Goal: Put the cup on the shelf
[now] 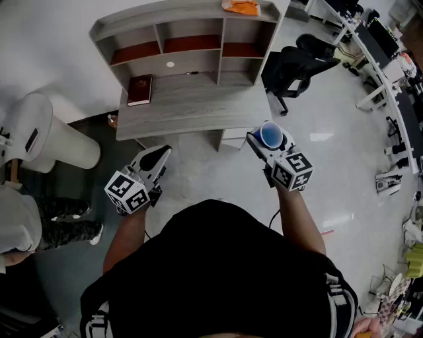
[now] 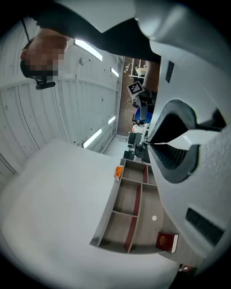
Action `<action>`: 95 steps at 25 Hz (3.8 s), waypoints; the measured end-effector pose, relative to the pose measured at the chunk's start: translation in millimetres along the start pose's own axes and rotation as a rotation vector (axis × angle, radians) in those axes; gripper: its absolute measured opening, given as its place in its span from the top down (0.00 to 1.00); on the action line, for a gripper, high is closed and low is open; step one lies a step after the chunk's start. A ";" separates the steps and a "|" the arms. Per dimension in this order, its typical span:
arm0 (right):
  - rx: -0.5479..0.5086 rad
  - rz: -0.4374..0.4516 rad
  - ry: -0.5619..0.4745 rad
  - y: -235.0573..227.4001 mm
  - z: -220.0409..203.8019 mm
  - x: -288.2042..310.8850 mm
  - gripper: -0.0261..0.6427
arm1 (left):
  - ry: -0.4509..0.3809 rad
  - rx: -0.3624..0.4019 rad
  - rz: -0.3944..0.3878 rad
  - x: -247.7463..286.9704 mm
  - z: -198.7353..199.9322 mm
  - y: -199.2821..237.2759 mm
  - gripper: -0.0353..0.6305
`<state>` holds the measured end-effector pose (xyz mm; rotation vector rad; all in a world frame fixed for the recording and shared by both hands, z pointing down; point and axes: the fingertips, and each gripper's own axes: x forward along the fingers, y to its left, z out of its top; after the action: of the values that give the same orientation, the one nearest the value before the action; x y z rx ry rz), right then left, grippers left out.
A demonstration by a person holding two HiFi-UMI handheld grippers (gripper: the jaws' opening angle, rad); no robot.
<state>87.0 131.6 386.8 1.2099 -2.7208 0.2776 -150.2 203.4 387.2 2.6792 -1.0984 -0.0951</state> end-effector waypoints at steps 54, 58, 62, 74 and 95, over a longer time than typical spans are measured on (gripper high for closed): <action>0.055 0.044 -0.016 -127.6 -17.0 -29.4 0.52 | 0.088 0.067 0.047 122.2 -28.8 -53.5 0.91; 0.061 0.047 -0.010 -128.7 -19.0 -29.2 0.52 | 0.091 0.056 0.054 118.8 -31.3 -53.1 0.91; 0.054 0.054 -0.006 -123.8 -20.1 -26.4 0.52 | 0.088 0.030 0.072 112.3 -36.1 -45.5 0.91; 0.036 0.032 0.013 -127.3 -17.3 -9.3 0.52 | 0.079 0.019 0.034 127.7 -36.7 -25.3 0.91; 0.000 0.005 0.074 -144.0 -12.8 65.4 0.52 | 0.105 0.001 -0.023 167.4 -29.8 48.6 0.91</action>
<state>151.8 -7.1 428.5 1.1692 -2.6614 0.3168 -59.3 59.0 433.4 2.6649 -1.0363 0.0423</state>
